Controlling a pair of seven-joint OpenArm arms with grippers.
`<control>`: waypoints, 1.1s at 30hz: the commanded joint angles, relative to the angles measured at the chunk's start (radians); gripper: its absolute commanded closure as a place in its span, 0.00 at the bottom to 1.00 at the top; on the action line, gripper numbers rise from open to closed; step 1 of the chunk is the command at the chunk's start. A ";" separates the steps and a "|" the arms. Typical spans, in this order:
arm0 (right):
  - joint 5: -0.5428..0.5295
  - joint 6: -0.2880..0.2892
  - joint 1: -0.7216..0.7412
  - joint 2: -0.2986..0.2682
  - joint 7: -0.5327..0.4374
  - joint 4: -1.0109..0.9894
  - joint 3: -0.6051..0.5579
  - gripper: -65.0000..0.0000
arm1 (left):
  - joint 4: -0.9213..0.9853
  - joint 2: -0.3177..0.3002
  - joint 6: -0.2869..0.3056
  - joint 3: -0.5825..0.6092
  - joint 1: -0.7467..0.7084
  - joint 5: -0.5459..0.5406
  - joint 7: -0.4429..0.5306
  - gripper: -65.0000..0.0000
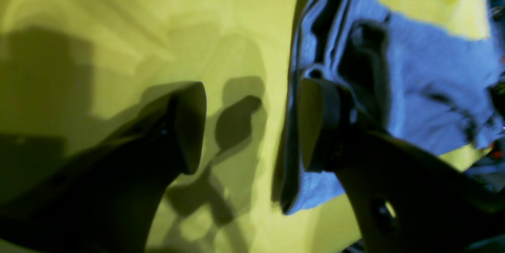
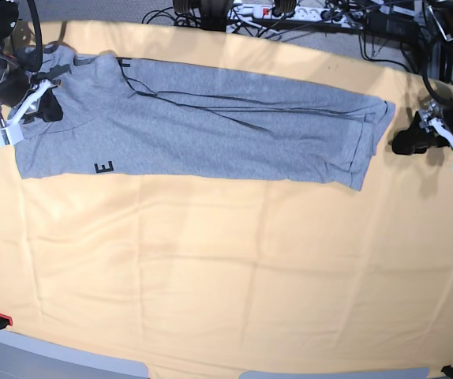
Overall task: Layout the t-shirt on the table in an organized manner, then fold the t-shirt properly
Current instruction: 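Grasp the strip's sleeve end with the left gripper, right gripper holding collar end, then lift the sleeve end with the left gripper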
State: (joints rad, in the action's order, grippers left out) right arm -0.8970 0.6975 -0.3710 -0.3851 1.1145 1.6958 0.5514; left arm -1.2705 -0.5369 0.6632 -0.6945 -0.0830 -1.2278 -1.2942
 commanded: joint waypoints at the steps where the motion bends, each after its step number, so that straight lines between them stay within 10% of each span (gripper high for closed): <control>1: 0.008 0.001 0.000 -0.016 0.008 0.010 0.005 1.00 | -0.006 -0.025 0.006 -0.005 0.011 -0.029 -0.001 0.42; 33: 0.004 0.001 0.000 -0.016 0.007 0.010 0.005 1.00 | -0.020 -0.026 -0.014 0.132 0.017 -0.037 -0.060 0.43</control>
State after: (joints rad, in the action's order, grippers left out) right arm -0.8970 0.6975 -0.3710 -0.3851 1.1145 1.6958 0.5514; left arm -1.2800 -0.5396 0.6556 -0.5621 -0.0715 -1.2953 -1.3357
